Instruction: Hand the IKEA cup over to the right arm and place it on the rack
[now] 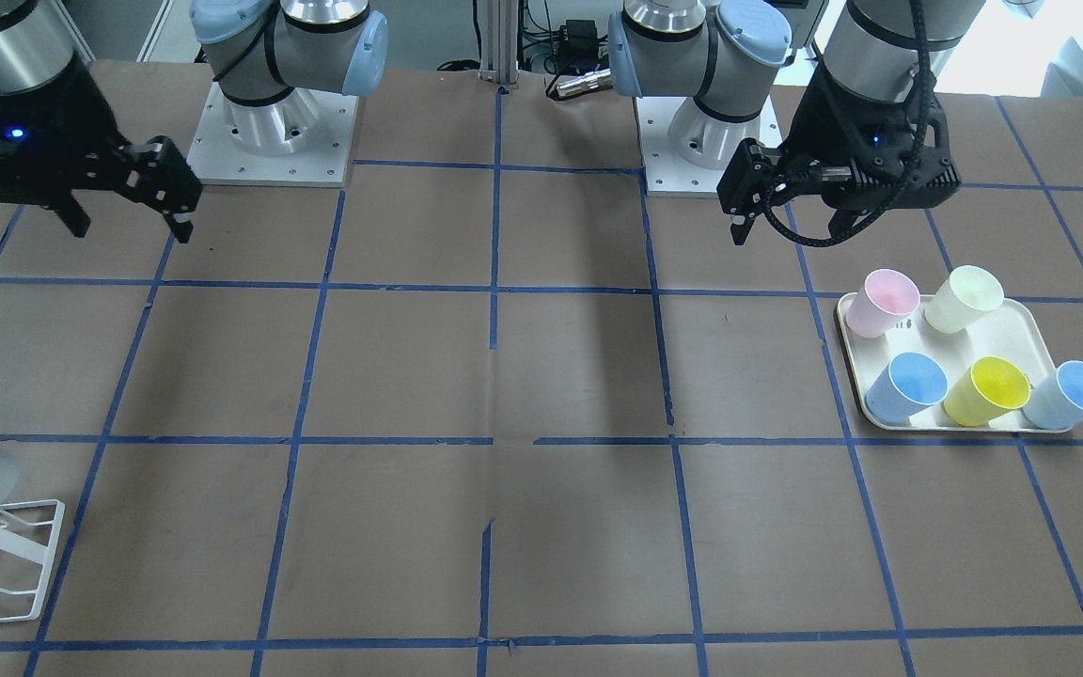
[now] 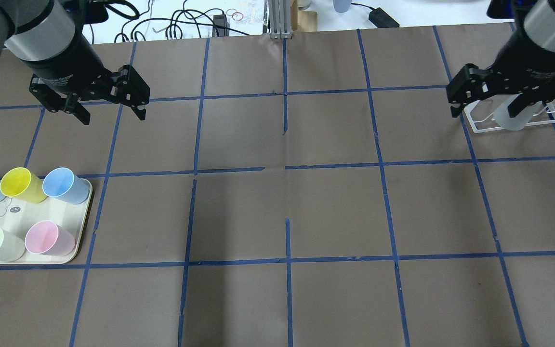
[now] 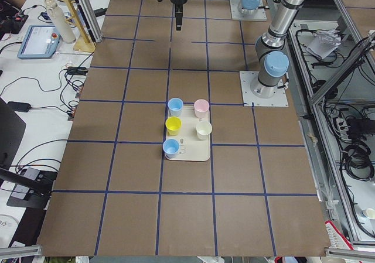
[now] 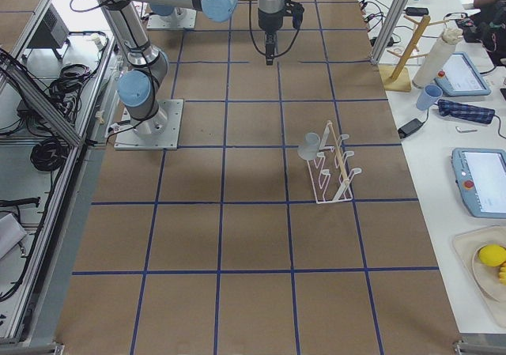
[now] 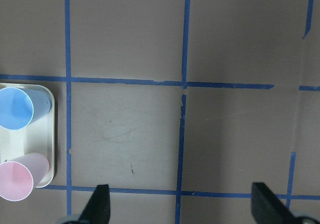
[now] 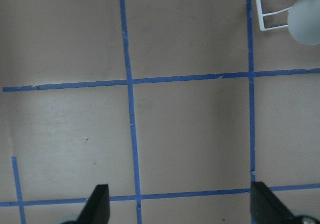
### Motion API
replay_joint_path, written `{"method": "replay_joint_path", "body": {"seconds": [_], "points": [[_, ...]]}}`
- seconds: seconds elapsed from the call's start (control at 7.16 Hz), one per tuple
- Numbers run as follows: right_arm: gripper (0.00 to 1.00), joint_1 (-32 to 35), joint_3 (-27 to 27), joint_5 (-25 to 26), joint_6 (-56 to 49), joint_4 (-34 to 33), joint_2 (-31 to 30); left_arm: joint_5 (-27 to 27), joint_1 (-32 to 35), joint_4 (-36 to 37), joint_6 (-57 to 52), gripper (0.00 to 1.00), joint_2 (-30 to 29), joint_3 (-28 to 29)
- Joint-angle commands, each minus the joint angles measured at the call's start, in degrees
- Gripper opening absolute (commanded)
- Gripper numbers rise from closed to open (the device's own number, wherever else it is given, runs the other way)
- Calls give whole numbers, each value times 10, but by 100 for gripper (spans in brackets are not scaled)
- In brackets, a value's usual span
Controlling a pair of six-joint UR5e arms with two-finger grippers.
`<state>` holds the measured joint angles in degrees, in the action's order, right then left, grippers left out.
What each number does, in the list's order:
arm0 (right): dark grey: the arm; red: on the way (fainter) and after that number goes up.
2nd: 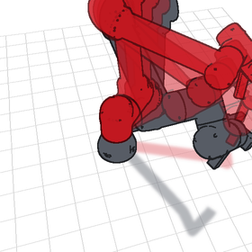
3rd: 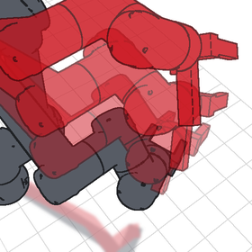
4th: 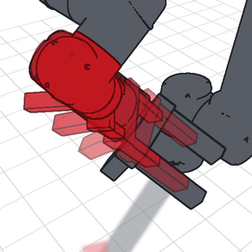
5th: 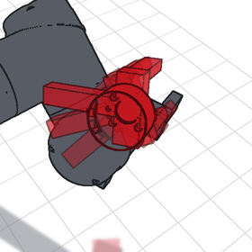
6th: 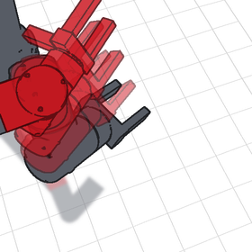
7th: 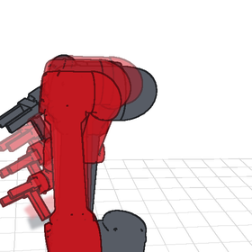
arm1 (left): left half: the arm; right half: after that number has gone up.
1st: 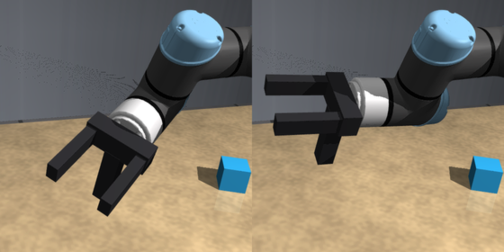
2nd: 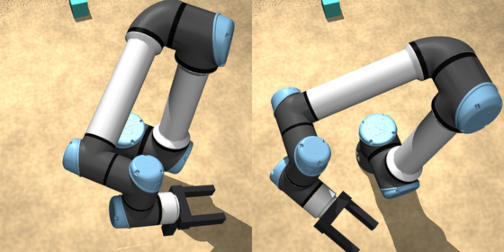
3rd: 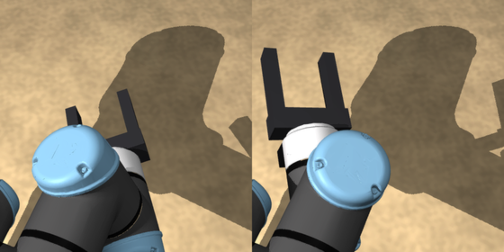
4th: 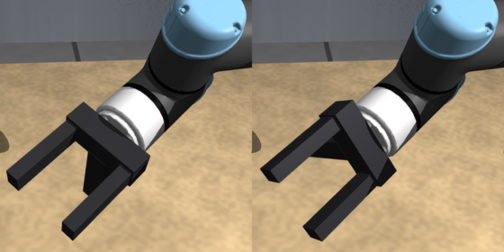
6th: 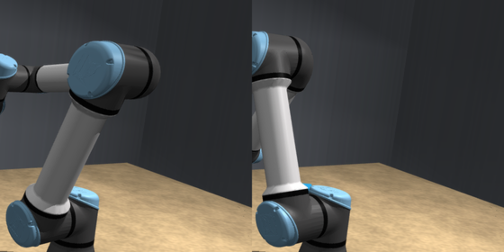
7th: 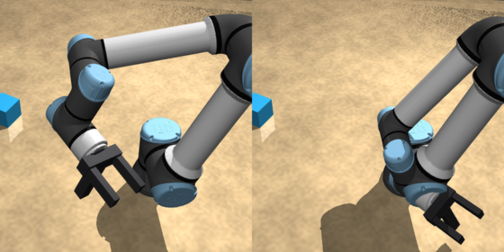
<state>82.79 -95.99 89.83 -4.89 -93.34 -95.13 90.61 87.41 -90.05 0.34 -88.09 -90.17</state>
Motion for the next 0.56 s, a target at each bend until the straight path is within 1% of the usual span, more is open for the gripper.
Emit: {"method": "replay_joint_path", "body": {"seconds": [0.0,0.14,0.28,0.42], "points": [[100,74,-4,-1,64,11,-15,-4,0,-6,5,100,-2,0],[100,75,-9,-3,70,18,-27,-5,1,-14,11,100,-2,1],[100,74,-33,-5,68,23,-48,-6,1,-14,19,100,-2,1],[100,69,-52,-5,71,19,-58,-21,0,-17,20,100,-2,1]]}}
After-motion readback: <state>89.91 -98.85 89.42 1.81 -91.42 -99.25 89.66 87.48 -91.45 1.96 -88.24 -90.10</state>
